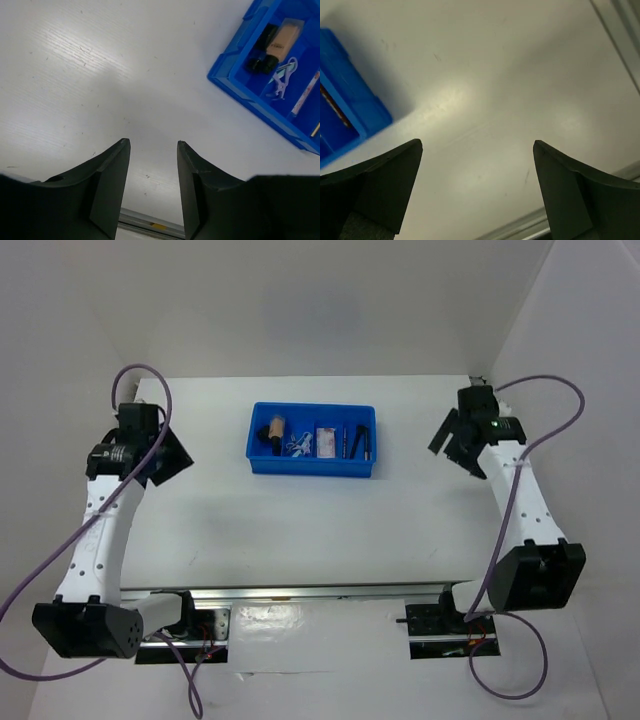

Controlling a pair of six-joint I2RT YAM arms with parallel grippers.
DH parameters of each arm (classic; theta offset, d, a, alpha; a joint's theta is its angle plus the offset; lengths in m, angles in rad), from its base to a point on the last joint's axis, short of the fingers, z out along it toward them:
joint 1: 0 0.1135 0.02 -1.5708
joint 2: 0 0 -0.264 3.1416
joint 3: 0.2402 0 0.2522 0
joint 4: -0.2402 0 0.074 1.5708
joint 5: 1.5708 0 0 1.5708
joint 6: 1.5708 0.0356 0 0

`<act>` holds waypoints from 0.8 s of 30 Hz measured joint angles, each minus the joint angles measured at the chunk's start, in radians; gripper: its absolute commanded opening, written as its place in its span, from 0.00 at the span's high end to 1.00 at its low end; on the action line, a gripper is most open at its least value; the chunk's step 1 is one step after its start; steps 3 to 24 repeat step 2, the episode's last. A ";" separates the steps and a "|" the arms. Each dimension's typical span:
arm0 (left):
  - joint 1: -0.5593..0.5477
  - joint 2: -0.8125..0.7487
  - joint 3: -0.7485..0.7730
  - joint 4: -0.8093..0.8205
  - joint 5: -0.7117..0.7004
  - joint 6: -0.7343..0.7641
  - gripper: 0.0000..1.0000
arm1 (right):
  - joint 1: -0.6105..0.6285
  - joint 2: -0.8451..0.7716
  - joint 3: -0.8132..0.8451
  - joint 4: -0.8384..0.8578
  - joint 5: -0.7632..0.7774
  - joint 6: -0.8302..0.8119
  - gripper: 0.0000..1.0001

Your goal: Organize the makeup

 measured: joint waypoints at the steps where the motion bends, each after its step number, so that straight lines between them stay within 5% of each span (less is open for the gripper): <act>1: 0.000 -0.002 -0.027 0.012 0.002 0.006 0.43 | -0.002 -0.021 -0.041 -0.016 -0.022 0.004 0.01; 24: 0.000 -0.004 -0.058 0.021 0.004 0.010 0.43 | -0.004 -0.034 -0.071 -0.028 -0.040 0.007 0.01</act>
